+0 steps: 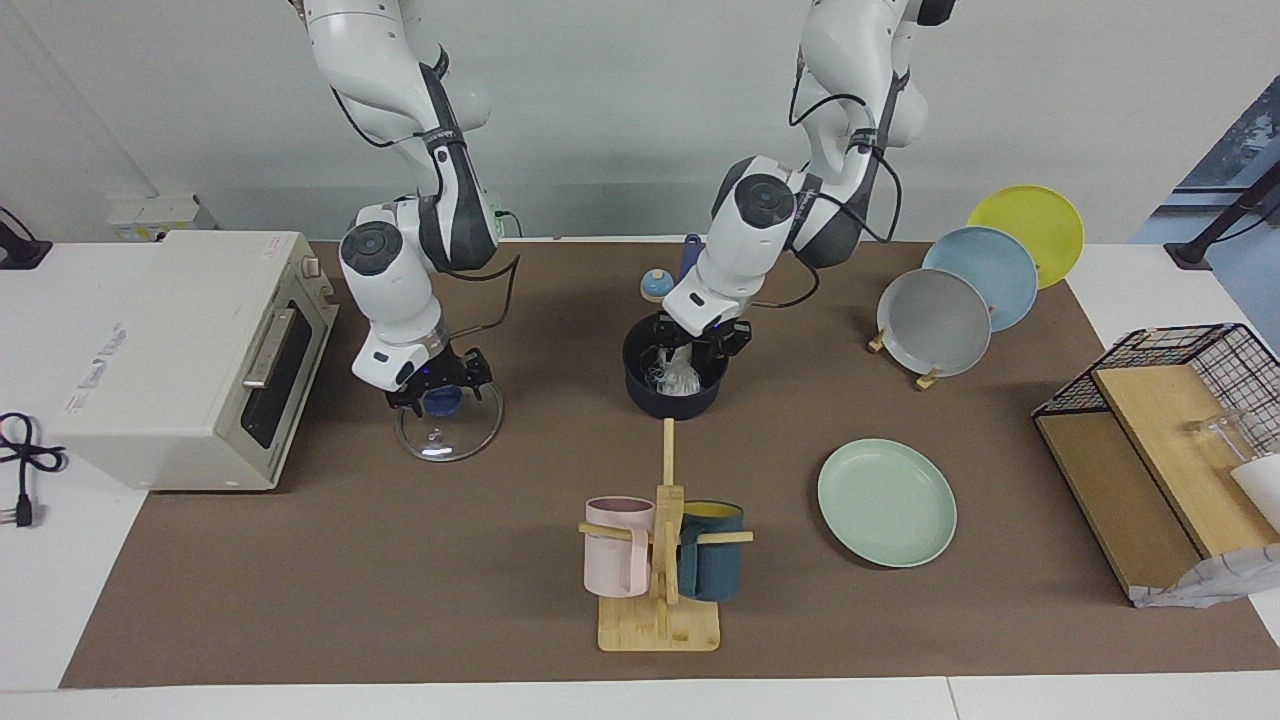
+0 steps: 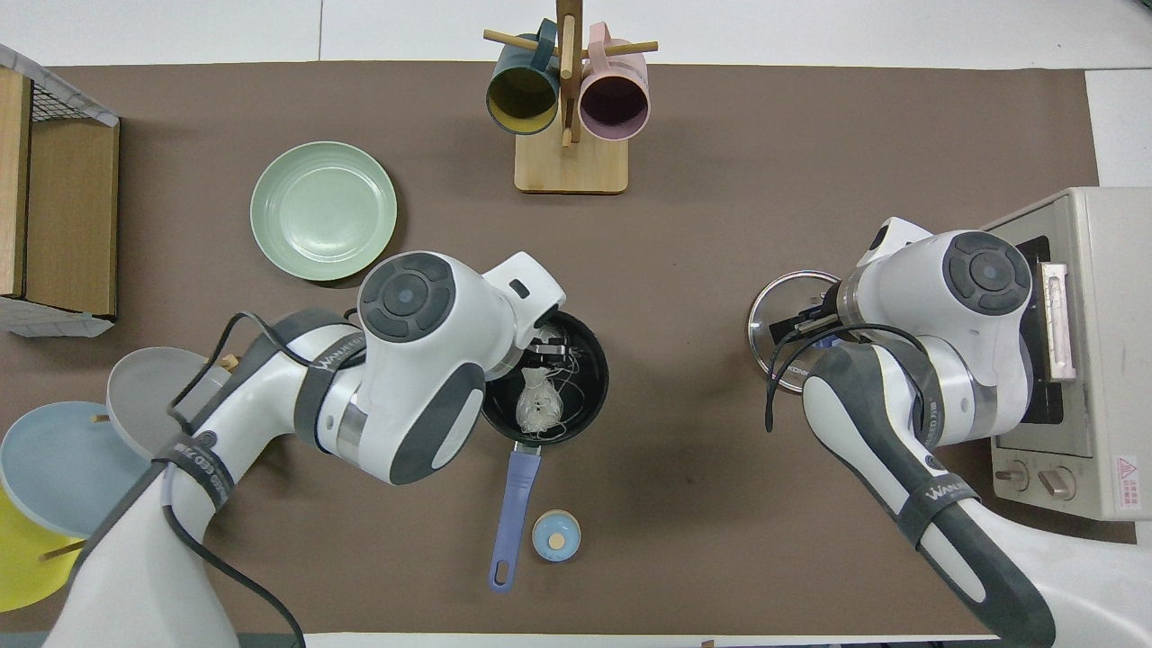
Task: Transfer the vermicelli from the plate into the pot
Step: 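Lower the vermicelli into the black pot while the right gripper grasps the lid, then withdraw the left gripper from the pot while the right gripper lifts the lid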
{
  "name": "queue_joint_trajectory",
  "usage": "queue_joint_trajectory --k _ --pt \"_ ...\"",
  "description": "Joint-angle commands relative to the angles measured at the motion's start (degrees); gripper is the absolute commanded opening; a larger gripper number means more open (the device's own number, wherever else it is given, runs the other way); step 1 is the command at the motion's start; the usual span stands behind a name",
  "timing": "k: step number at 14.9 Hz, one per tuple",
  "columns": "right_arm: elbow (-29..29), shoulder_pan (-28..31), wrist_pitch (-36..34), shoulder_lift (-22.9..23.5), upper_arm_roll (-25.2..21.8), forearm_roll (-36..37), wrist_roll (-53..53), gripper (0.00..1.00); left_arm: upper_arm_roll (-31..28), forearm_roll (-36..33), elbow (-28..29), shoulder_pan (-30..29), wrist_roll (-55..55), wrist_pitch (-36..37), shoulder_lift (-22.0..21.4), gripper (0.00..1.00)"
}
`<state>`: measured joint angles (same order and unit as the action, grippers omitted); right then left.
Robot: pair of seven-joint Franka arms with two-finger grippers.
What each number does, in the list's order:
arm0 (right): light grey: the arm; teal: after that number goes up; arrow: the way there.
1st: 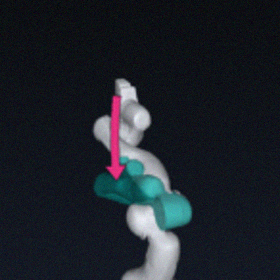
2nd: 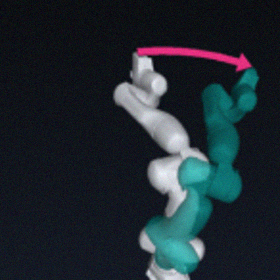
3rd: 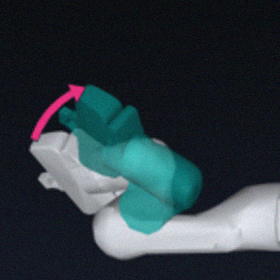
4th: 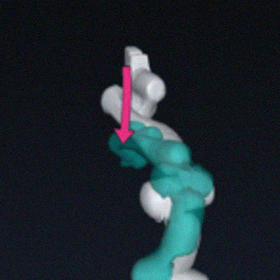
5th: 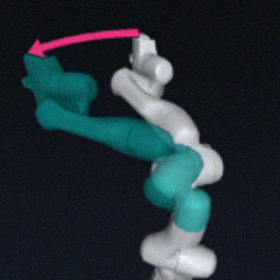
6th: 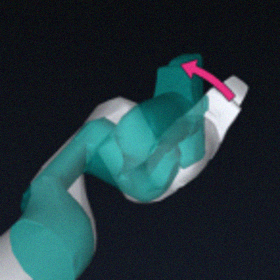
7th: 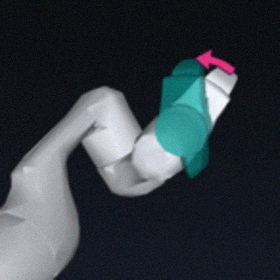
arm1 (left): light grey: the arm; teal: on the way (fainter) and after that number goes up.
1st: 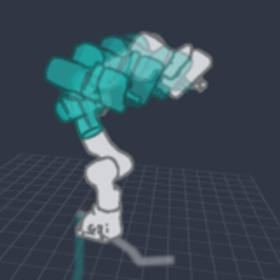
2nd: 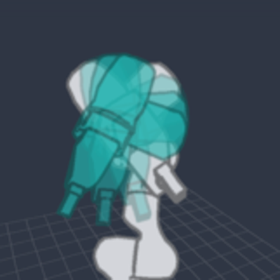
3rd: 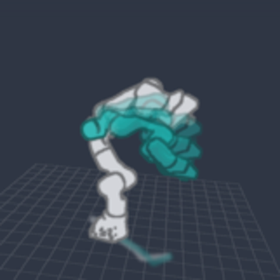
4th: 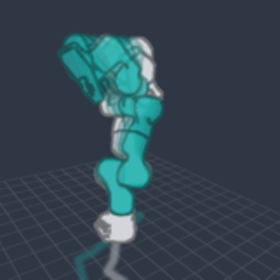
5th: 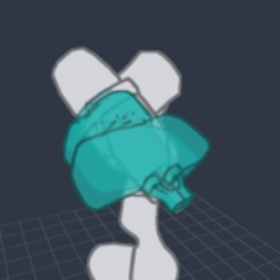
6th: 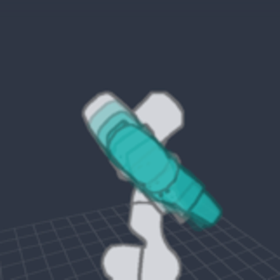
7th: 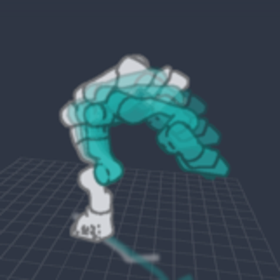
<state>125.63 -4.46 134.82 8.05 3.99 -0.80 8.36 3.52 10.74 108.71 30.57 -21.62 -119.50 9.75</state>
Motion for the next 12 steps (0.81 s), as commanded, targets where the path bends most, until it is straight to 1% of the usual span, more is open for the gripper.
queue_joint_trajectory --k 1,3,5,7,9,10,11,12 --pt "1.6 0.9 1.0 -1.4 0.1 -1.0 2.2 0.95 -1.3 -3.5 -8.0 -5.9 4.2 12.4 -3.6 1.00" --pt "1.6 0.9 0.6 -1.4 0.1 -1.0 1.6 0.90 -1.3 -4.9 -10.9 -10.9 6.2 15.7 -4.7 1.00" --pt "1.6 1.1 0.4 -1.4 0.0 -1.0 -0.2 0.84 -1.4 -5.8 -11.1 -14.5 8.1 16.5 -6.5 1.00" --pt "1.6 1.1 0.3 -1.4 0.0 -1.0 -0.5 0.80 -1.3 -9.1 -11.8 -17.2 10.1 18.2 -7.9 1.00" --pt "1.6 1.2 0.4 -1.4 0.0 -1.0 -0.4 0.78 -1.6 -9.4 -13.4 -20.2 15.1 21.0 -8.2 1.00" --pt "1.6 1.2 0.4 -1.4 0.0 -1.0 -0.5 0.76 -1.7 -9.4 -13.8 -21.4 17.7 22.5 -8.4 1.00" --pt "1.6 1.2 0.4 -1.4 0.0 -1.0 -0.5 0.71 -1.7 -9.5 -13.8 -22.4 19.1 23.4 -9.2 1.00" --pt "1.4 1.2 0.4 -1.4 0.1 -1.0 -0.4 0.68 -1.7 -9.5 -13.6 -23.4 19.7 24.5 -9.8 1.00"
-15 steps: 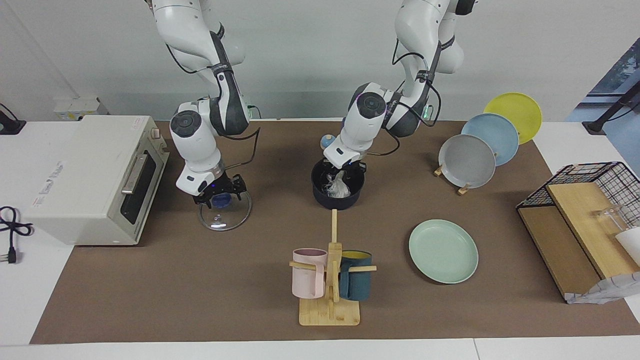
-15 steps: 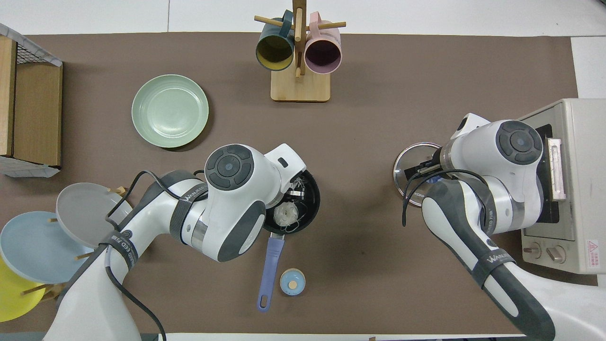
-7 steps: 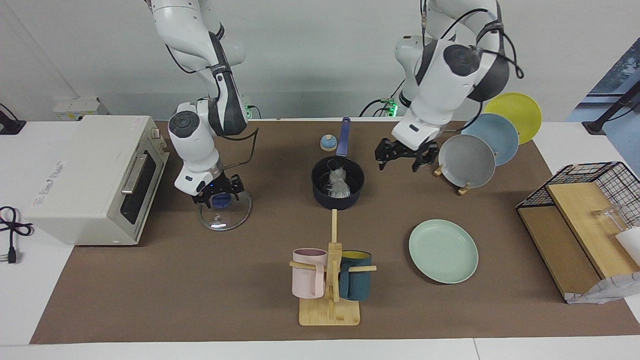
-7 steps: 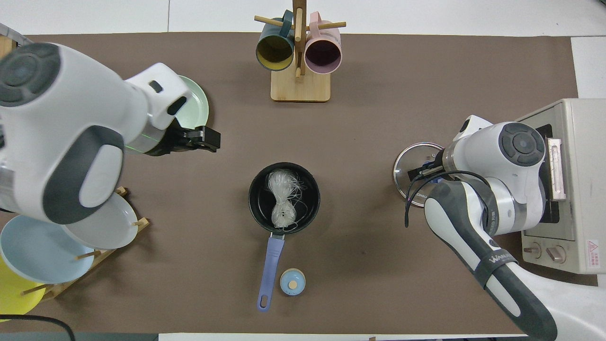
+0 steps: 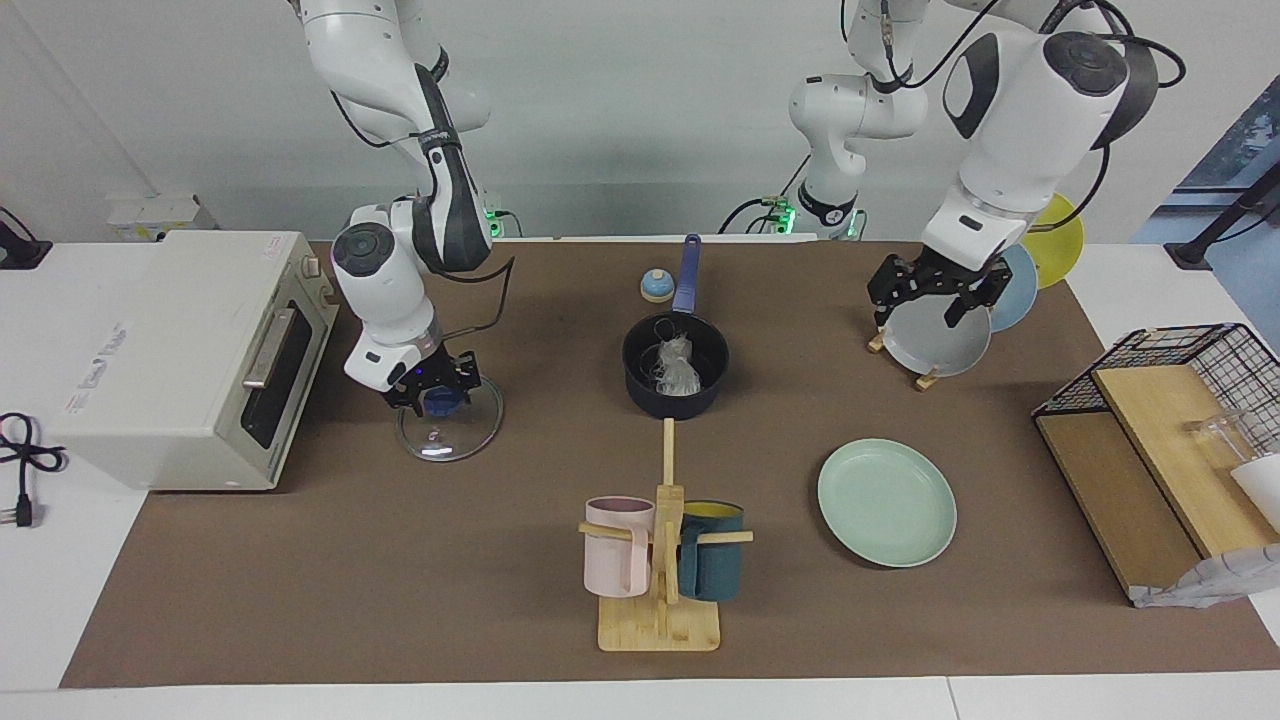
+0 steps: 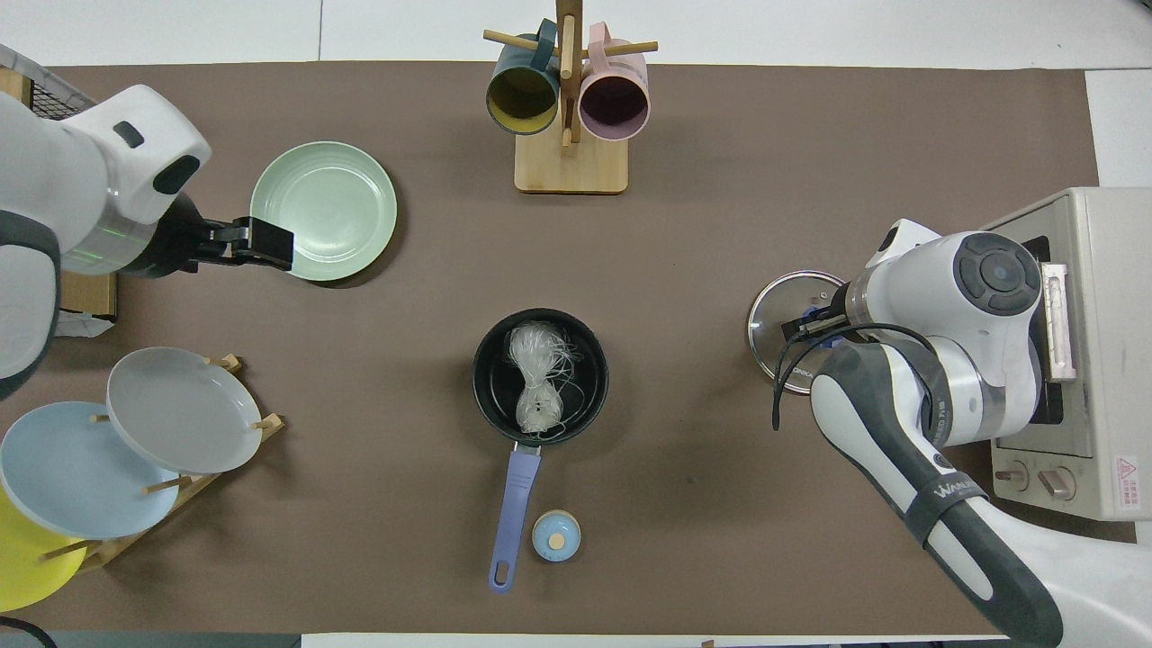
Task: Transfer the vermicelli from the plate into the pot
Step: 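Withdraw the left gripper from the pot while the right gripper lifts the lid, then carry the glass lid with the right gripper over the black pot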
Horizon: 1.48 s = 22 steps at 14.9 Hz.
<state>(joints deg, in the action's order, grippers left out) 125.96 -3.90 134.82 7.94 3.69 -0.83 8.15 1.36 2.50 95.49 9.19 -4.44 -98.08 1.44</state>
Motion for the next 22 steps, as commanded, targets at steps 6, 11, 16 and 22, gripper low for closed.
queue_joint_trajectory --k 6,11,16,22 --pt "0.1 0.6 -0.4 -1.0 0.4 -1.0 -0.2 0.54 0.7 -4.7 1.6 -1.3 1.9 9.8 -4.9 1.00" --pt "-8.9 -0.2 -11.5 0.3 0.6 -0.9 -2.1 0.54 1.4 -3.0 -0.6 -1.9 1.5 9.7 -4.9 1.00" --pt "-19.0 -5.5 -21.4 0.0 1.9 -1.1 -11.2 0.54 5.5 -1.6 -2.6 -6.7 1.5 8.5 -4.1 1.00" --pt "-22.5 -20.4 -22.5 0.3 1.9 -0.2 -33.9 0.54 5.6 -1.5 1.0 -7.2 0.3 5.4 -5.0 1.00"
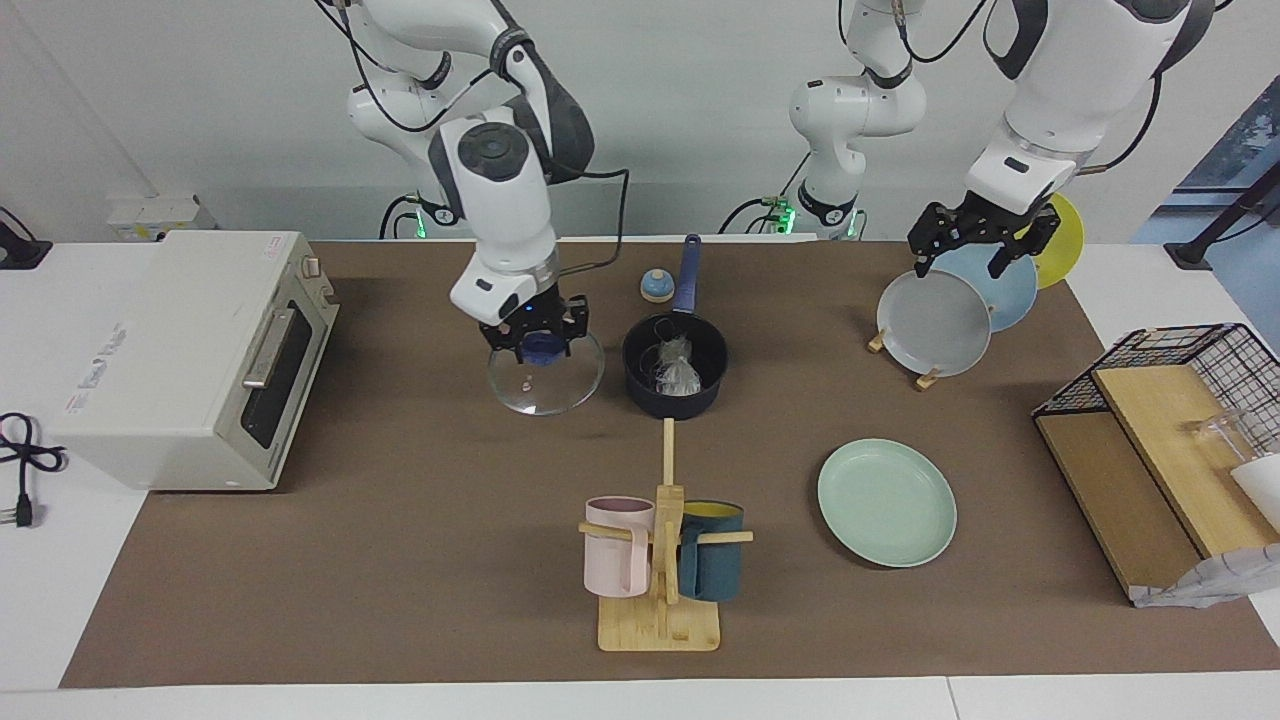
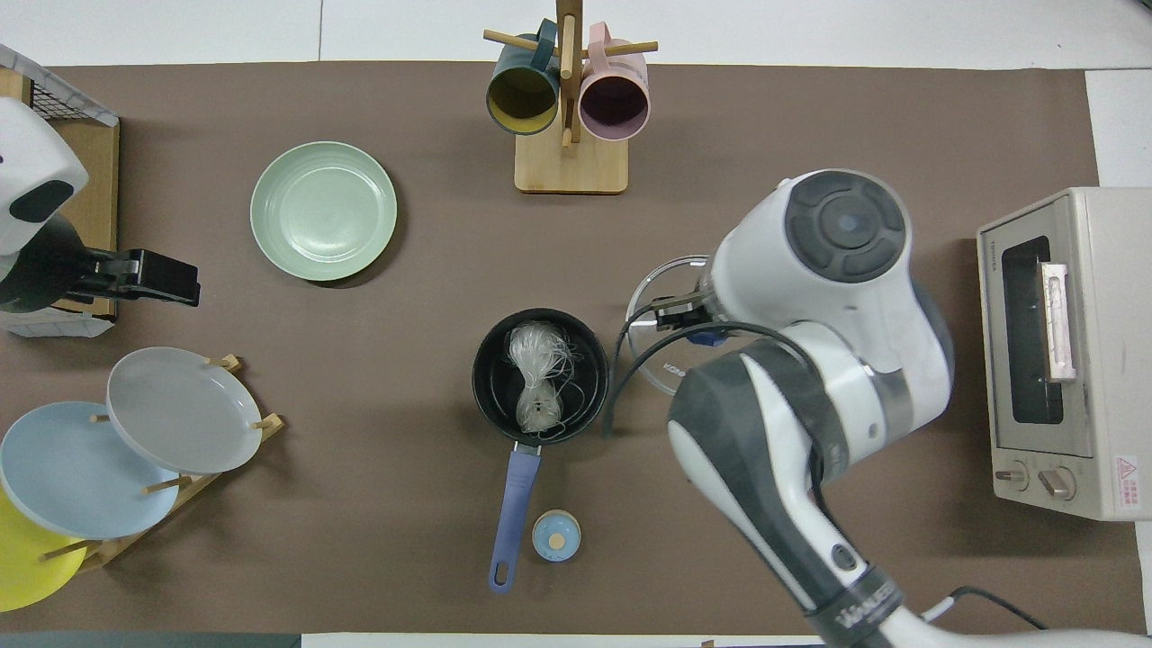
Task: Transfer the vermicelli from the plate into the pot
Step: 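Carry the glass lid with the right gripper over the black pot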
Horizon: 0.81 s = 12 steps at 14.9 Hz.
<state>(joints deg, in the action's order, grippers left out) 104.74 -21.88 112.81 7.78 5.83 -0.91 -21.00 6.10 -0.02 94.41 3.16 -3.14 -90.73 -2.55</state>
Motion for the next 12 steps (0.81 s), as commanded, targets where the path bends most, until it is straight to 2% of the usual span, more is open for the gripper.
queue_joint_trajectory --k 1,7,12 --pt "-1.8 -4.6 0.0 0.5 -0.2 -0.1 -8.0 0.54 0.9 1.1 2.1 -1.1 -1.0 -1.8 -1.0 1.00" --pt "-2.6 -12.2 5.3 2.9 -0.2 0.3 -16.3 0.52 0.6 1.8 1.7 -1.0 -1.0 -0.8 -1.0 1.00" --pt "-3.6 -16.4 8.0 7.0 -0.2 5.8 -19.9 0.51 0.4 1.8 1.9 -1.0 -0.9 -0.2 -1.0 1.00"
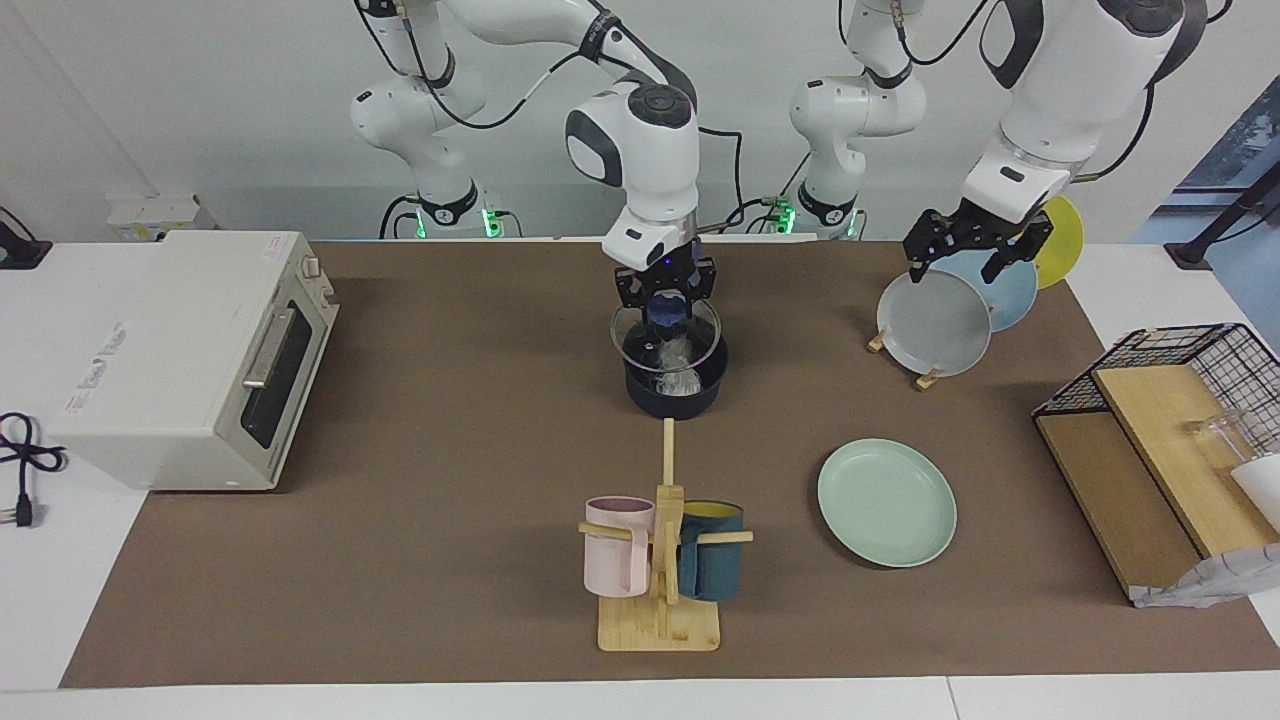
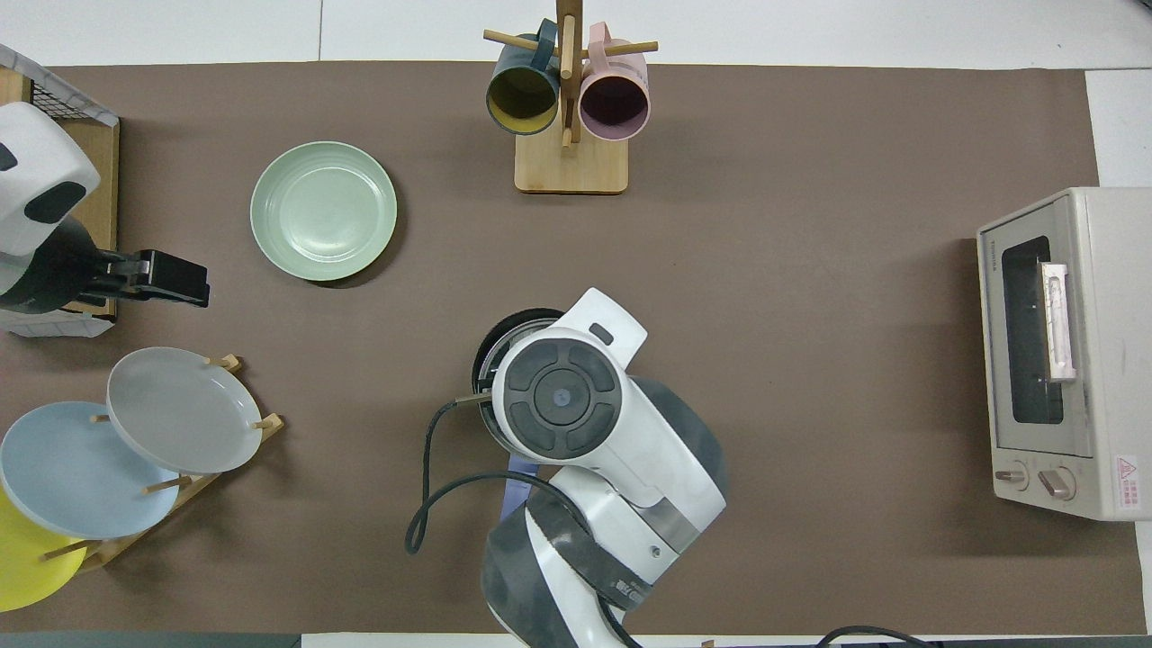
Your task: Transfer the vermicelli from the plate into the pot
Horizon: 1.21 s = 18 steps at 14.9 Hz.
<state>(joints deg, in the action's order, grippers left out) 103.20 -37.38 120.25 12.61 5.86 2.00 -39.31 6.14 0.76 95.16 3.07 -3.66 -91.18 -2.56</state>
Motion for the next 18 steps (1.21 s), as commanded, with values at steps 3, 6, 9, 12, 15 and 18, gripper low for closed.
queue_joint_trajectory --k 3,6,9,12,15,18 --pt "-1.9 -1.3 0.8 2.3 -0.2 3.4 -1.9 0.51 0.2 1.0 1.0 -1.0 -0.5 1.0 -1.0 1.00" --pt "-1.6 -1.1 2.2 2.9 -0.2 3.2 -2.5 0.52 -0.1 1.0 0.9 -1.0 -0.5 1.1 -0.7 1.00" --pt "-1.7 -1.4 2.5 3.9 -0.2 3.2 -2.5 0.52 -0.3 1.0 0.2 -1.0 -0.5 1.1 -0.2 1.00" --pt "-1.7 -1.3 2.2 4.4 -0.2 2.8 -2.4 0.52 -0.5 1.0 0.3 -1.1 -0.5 1.3 -0.2 1.00" --pt "-1.7 -1.3 2.7 4.7 -0.2 2.8 -2.5 0.52 -0.5 1.0 0.3 -1.2 -0.5 1.4 -0.1 1.00" --pt "-1.7 -1.3 3.1 5.2 -0.2 2.8 -2.5 0.52 -0.3 1.0 0.3 -1.1 -0.4 1.4 -0.2 1.00"
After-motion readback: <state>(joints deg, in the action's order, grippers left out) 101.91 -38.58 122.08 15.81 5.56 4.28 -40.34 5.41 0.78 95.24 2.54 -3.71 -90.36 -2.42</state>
